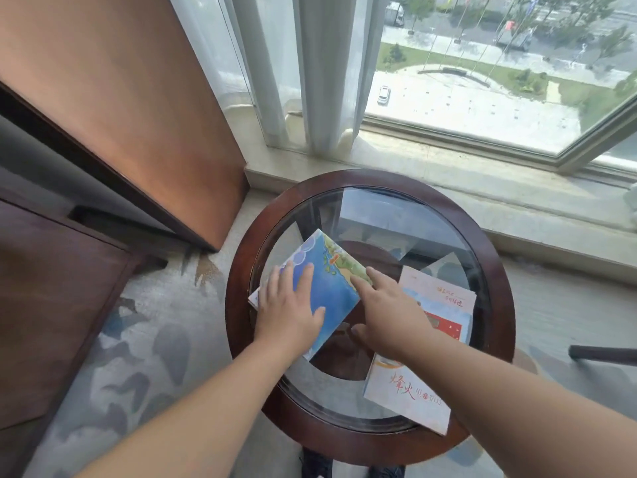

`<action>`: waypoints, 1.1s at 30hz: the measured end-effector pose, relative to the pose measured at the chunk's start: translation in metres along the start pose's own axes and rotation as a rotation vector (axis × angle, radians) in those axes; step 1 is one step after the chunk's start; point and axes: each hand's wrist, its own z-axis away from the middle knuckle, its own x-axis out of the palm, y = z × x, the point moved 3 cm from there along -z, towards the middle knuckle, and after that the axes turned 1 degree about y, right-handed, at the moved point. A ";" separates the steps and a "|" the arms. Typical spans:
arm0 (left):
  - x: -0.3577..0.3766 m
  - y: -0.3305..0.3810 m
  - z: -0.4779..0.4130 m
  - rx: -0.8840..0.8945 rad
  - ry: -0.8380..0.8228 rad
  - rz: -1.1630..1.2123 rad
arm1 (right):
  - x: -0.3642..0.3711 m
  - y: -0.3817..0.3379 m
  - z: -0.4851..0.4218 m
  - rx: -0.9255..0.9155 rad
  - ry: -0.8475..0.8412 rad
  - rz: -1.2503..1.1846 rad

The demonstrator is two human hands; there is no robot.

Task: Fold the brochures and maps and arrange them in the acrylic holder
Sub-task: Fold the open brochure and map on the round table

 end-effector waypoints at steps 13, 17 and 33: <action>0.012 0.028 -0.041 0.249 -0.022 -0.111 | 0.003 0.005 -0.026 -0.076 0.103 0.115; 0.026 0.032 -0.043 0.199 -0.047 -0.161 | -0.001 0.009 -0.041 -0.088 0.154 0.182; 0.019 -0.019 -0.090 0.231 0.111 -0.243 | -0.008 0.042 -0.074 -0.028 -0.007 0.196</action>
